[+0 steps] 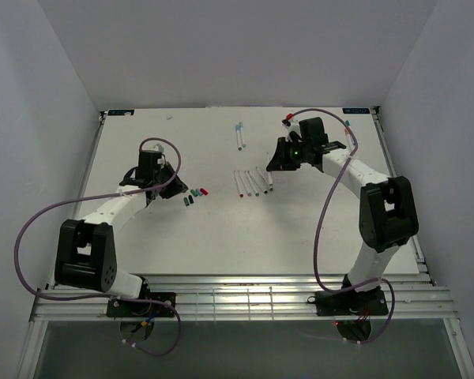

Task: Open the pen caps

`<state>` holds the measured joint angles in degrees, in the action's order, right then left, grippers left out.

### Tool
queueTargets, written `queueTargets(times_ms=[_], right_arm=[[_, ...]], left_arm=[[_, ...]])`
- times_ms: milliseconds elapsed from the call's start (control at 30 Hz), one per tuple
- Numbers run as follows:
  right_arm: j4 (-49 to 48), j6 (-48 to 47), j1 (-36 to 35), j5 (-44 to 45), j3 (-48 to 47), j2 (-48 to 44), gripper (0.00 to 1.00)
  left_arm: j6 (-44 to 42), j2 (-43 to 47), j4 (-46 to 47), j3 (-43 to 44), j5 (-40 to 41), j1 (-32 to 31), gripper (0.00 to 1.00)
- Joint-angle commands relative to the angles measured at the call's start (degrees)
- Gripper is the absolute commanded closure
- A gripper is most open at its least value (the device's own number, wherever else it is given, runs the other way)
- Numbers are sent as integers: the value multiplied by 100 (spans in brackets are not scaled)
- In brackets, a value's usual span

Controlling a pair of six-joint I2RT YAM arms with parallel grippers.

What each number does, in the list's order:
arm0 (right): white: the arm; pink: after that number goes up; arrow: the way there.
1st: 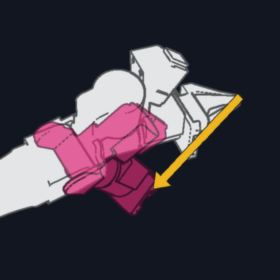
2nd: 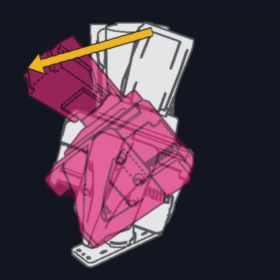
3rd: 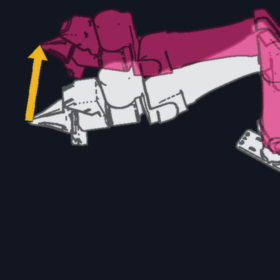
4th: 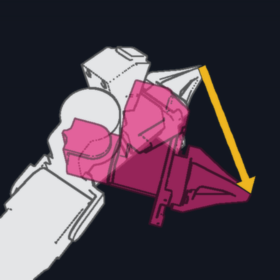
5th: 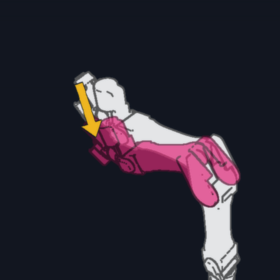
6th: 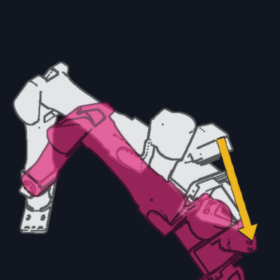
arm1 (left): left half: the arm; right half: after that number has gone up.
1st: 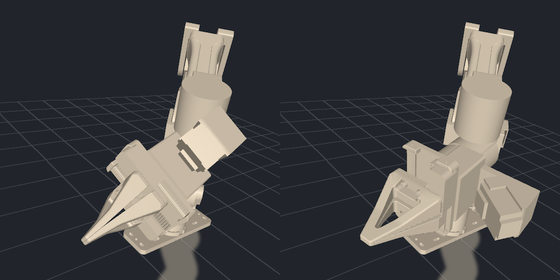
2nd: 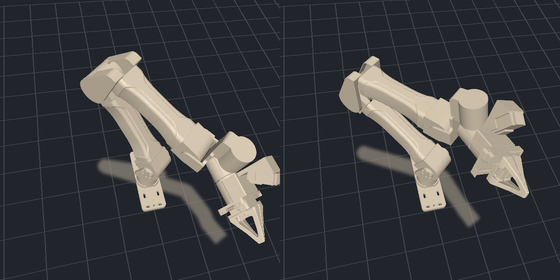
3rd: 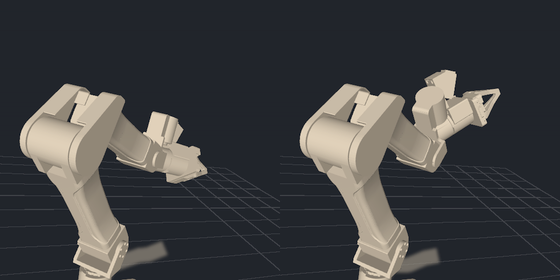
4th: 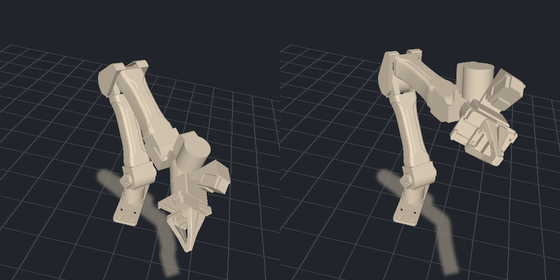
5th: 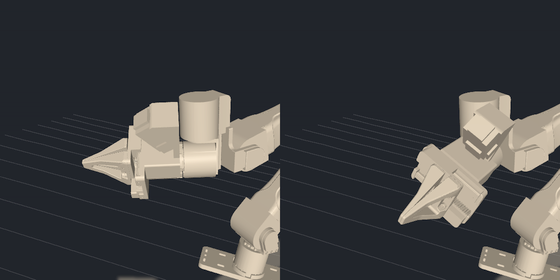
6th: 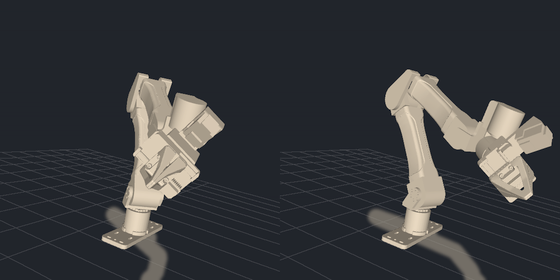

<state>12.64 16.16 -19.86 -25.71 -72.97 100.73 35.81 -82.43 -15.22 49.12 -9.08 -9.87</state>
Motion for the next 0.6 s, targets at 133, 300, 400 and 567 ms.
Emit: queueTargets(times_ms=[133,300,400,567], right_arm=[[1038,-808,351,523,-842,772,92],[1038,-913,404,699,-815,966,92],[1038,-913,430,664,-868,1089,92],[1047,-913,430,655,-1105,1343,92]], left_arm=[[-22,-291,-297,89,539,46,93],[-57,-379,-367,27,697,55,88],[-39,-396,-359,-17,750,55,87],[13,-563,-367,-43,715,64,80]])
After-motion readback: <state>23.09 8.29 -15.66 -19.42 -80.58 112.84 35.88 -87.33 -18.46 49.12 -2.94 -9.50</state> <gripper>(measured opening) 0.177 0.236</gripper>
